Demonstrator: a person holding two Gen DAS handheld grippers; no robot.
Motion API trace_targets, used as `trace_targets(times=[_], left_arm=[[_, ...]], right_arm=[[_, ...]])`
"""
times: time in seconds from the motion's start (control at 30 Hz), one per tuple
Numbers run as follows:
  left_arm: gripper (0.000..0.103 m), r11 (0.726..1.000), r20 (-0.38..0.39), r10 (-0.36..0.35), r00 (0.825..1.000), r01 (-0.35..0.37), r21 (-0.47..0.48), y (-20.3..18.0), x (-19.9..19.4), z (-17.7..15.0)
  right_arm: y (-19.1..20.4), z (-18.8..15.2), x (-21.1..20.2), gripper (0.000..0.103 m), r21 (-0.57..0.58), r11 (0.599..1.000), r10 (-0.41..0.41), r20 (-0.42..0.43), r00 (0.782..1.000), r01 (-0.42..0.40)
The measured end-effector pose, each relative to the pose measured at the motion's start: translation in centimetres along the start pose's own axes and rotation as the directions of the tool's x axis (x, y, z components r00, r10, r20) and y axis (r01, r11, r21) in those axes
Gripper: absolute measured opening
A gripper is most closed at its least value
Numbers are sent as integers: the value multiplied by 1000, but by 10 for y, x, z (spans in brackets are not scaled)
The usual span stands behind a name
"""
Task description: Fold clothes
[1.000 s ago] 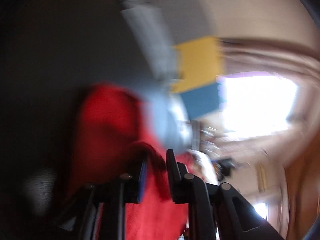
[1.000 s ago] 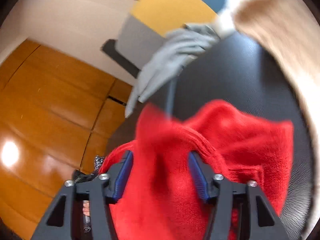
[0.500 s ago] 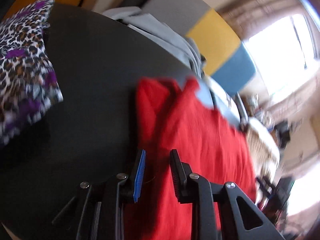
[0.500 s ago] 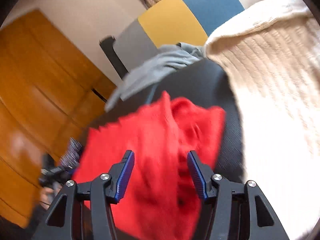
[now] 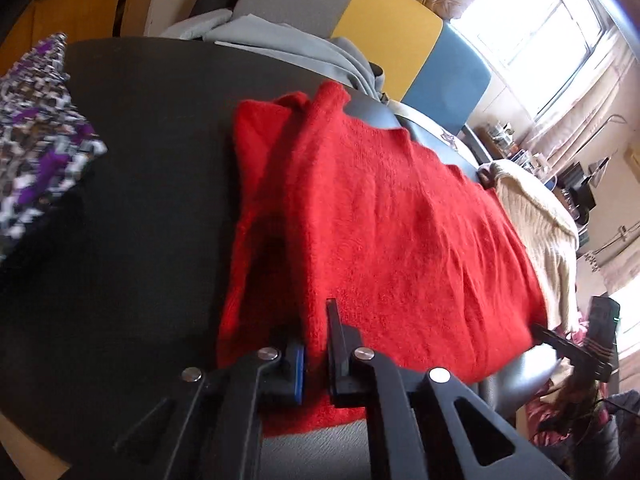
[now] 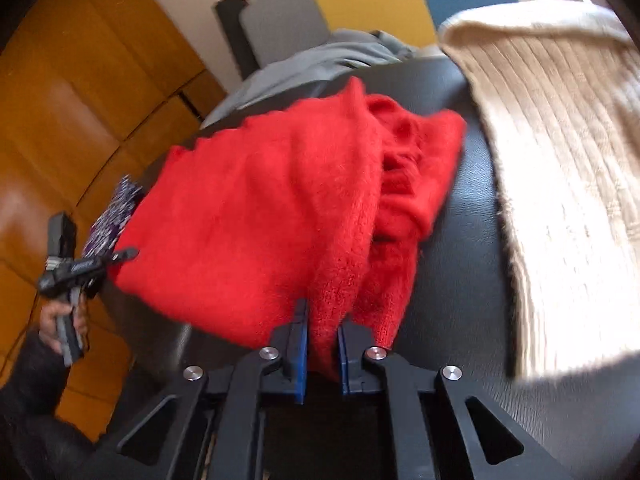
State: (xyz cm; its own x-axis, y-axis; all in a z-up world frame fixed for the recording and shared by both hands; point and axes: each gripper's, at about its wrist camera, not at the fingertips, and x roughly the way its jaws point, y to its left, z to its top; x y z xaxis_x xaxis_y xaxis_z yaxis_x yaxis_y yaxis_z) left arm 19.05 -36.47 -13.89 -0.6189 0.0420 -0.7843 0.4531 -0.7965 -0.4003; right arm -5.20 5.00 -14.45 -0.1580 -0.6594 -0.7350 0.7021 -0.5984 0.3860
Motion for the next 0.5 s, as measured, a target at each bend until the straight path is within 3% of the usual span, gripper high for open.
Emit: trace_targets(times=[0.07,0.13,0.2,0.33,0.43,0.5], left_arm=[[8,1000,-35,20,999,-21,-16,6,-1,-7],[19,998,-16,58,998,-59,-34,9,-10,-12],[23,994,21,101,995,-99,-45,5,-20,-13],[23,997,84,66,994,-69,28,-34,-26,-3],[23,995,130,38,991,-49,85,-63,-30,4],[24,975,97,-36,995,14,223,-108,-14,5]], right_arm=[[9,-10,-5,11,-62,998,-18,-40,999,15],[9,-24,0,11,-84,996,-38,-100,994,30],[3,-33,-9,18,-39,998,37,-73,997,-40],[-2,-45,-31,59,-38,991,127,-25,992,-128],[-7,-43,-39,61,-69,984,162,1,987,-162],[-11,-39,-38,61,-75,977,203,8,979,-202]])
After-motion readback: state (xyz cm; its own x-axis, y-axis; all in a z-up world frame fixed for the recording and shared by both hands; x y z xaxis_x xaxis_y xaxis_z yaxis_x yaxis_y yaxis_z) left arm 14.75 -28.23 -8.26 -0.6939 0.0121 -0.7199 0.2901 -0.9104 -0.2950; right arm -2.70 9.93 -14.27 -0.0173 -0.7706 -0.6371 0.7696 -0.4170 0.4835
